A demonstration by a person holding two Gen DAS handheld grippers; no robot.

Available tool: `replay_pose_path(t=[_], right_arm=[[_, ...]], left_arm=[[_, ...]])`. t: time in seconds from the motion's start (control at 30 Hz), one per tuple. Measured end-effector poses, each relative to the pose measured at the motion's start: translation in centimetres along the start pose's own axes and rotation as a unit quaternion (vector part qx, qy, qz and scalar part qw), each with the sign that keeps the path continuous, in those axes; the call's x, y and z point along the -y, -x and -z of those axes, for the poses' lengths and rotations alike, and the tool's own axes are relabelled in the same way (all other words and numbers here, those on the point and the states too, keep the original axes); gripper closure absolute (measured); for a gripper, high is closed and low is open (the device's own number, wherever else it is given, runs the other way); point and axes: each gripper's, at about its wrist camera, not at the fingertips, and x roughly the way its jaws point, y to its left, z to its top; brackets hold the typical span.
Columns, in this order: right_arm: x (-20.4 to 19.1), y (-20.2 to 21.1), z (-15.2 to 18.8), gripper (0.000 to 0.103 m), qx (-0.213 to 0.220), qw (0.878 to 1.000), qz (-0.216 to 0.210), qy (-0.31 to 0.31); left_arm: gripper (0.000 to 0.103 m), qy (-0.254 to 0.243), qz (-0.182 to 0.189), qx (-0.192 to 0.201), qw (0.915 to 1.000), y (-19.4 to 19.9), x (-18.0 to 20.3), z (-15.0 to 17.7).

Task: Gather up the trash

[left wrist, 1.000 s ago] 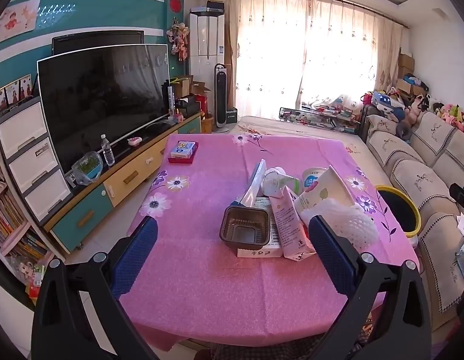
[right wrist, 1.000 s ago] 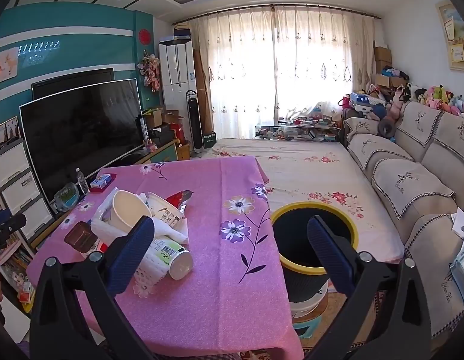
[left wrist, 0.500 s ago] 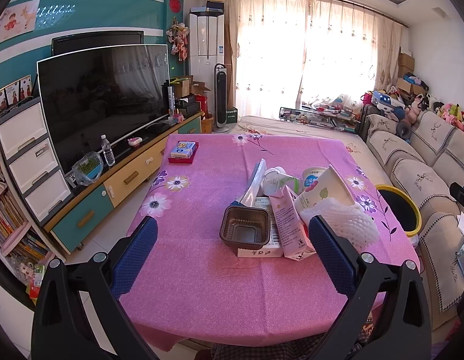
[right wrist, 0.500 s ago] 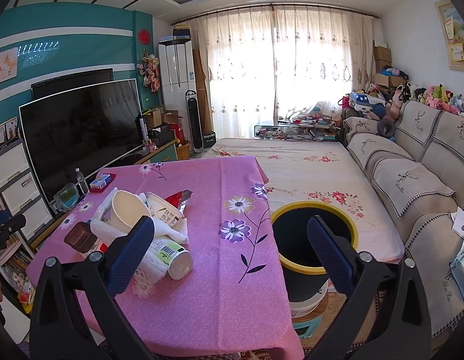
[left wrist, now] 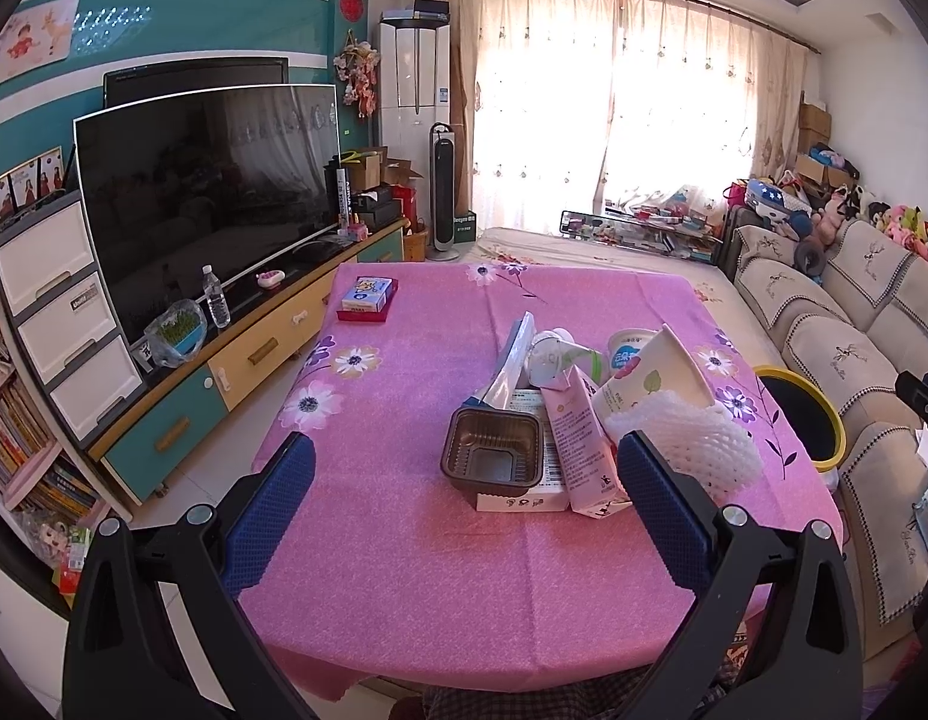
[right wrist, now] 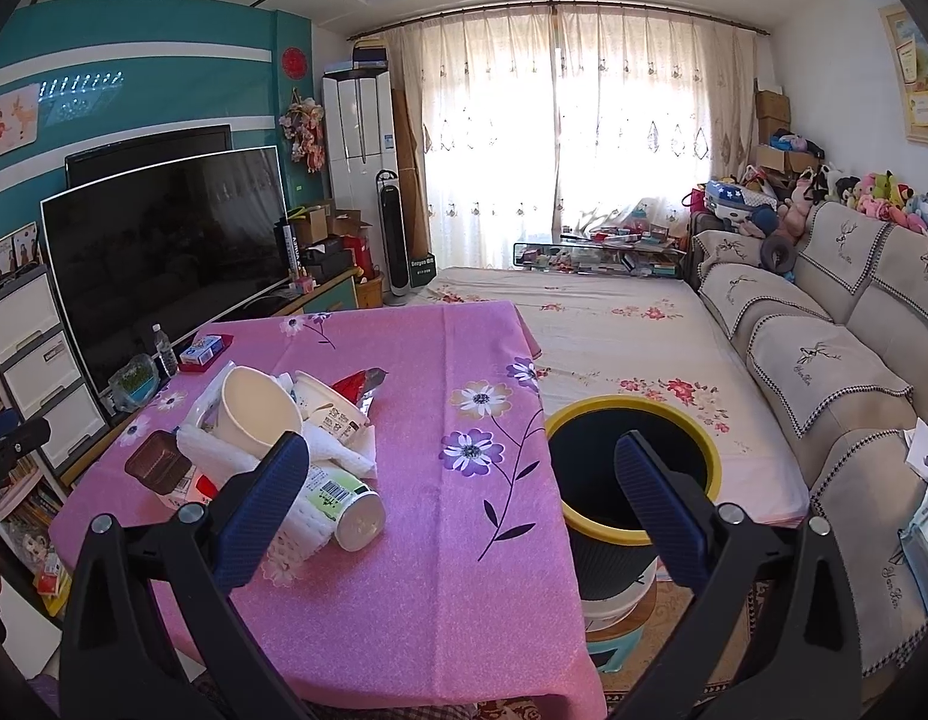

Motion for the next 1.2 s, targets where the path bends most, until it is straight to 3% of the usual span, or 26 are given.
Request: replay_pose_path(t=[0.23,0.43,0.5,0.57,0.83,0.9,0.93,1.2], right_arm=[[-1.8,-2.1,0.6,0.006,-0.024,0.998,-0.035,0.039],[-4.6,-5.6,2.3,0.006,-0.066,0.989,-0.117,0.069],[-5.7,-6.6,2.7,0.014,-0.073,0.985,-0.132,0.083],[-6.8,-7.6,2.9,0.032,-0.08,0.982,-0.142,0.096],[-10.1,-10.9,4.0,0.053,-0.118,0.967,-0.174,0.144],[-10.5,-11.4,4.2,0.072,-0.125,0.966,-0.172,0.148],[-10.5,-11.6,4.3,0.088,-0.127,0.965,-0.173,0.149],[-9.4,-8.7,2.9,0.091,-0.106,0.962,-0.22,0.123]], left_arm=[[0.004,0.001,-0.007,-0.005,1.0,-1.1,-0.4,-0.1],[0.004,0.016,0.002,-0.018,0.9997,-3.0,-1.1,-0.1],[0.004,0.017,0.007,-0.025,0.9995,-3.8,-1.1,-0.1],[0.004,0.018,0.009,-0.028,0.9994,-4.5,-1.1,0.0],[0.004,0.011,0.019,-0.036,0.9991,-6.5,-0.4,0.2],[0.004,0.009,0.02,-0.038,0.999,-6.8,-0.2,0.2],[0.004,0.009,0.021,-0.039,0.999,-6.9,-0.2,0.2],[0.004,0.009,0.028,-0.042,0.9987,-7.6,0.1,0.2]])
